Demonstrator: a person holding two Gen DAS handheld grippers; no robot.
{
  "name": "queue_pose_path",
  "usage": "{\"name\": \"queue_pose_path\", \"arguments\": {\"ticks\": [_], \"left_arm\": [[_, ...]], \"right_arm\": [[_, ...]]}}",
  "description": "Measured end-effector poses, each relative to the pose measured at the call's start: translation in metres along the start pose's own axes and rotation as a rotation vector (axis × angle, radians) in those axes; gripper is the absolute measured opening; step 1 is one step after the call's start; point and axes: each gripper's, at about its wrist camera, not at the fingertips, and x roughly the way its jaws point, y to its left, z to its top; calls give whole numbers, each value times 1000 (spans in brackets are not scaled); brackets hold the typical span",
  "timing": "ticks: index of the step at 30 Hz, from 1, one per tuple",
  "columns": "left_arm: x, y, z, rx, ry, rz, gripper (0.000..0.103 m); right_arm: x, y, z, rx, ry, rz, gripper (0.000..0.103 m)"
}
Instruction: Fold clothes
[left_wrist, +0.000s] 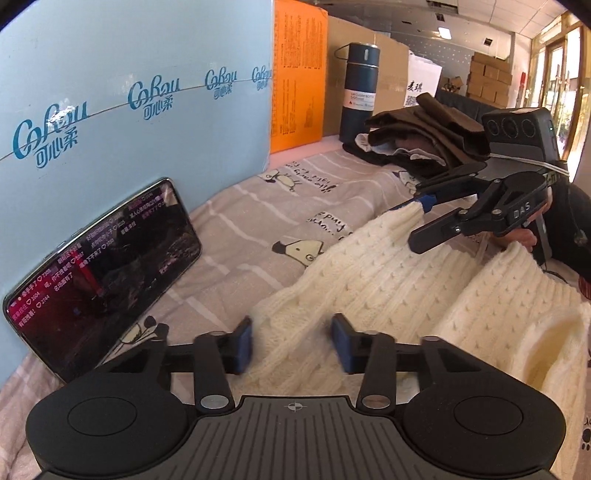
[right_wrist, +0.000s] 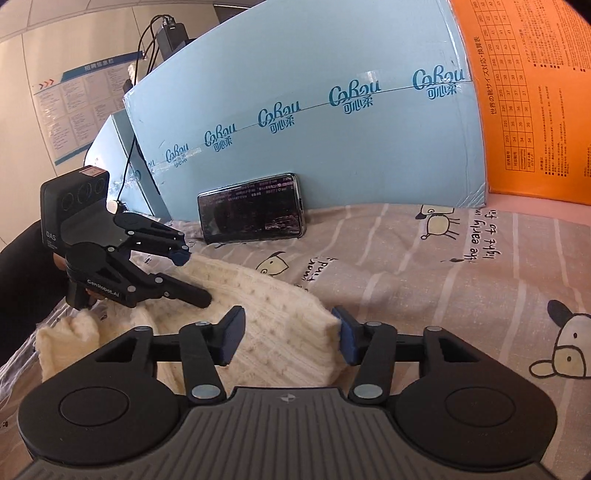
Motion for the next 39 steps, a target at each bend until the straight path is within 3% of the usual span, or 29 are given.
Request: {"name": "queue_pose_path", "arguments": {"ticks": [4, 9, 14, 17, 21, 24, 26, 29, 31, 33, 37, 39], "left_arm": [[-27, -20, -4, 48, -96, 32, 21], [-79, -55, -12, 108, -227, 75, 21], [-115, -95, -32, 165, -259, 102, 21], [-128, -114, -47, 182, -254, 116, 21], [-129, -135, -62, 214, -187, 112, 20], [-124, -134, -70, 194, -143, 133, 20], [-124, -130, -74, 171, -137, 149, 20], [-132, -135, -72, 165, -194, 182, 21], [-137, -139, -69, 166, -242, 205, 26], [-138, -148, -62, 164, -296, 225, 41], [-126, -170, -55, 183, -375, 219, 49], [-118, -178, -54, 171, -377, 190, 54]], "right_arm": [[-17, 13, 3, -45, -53, 45, 13], [-38, 29, 6, -101, -119, 101, 11], [-66, 59, -1, -189, -148, 126, 11], [-78, 78, -15, -230, -114, 129, 10], [-74, 102, -43, -304, 10, 86, 10], [-69, 105, -52, -314, 52, 66, 10], [-66, 107, -59, -321, 80, 53, 9], [-66, 111, -59, -334, 87, 25, 9], [-66, 112, -57, -342, 85, 13, 9], [-62, 107, -51, -326, 67, -14, 9], [-53, 96, -40, -293, 31, -67, 9], [-48, 90, -34, -276, 14, -93, 9]]}}
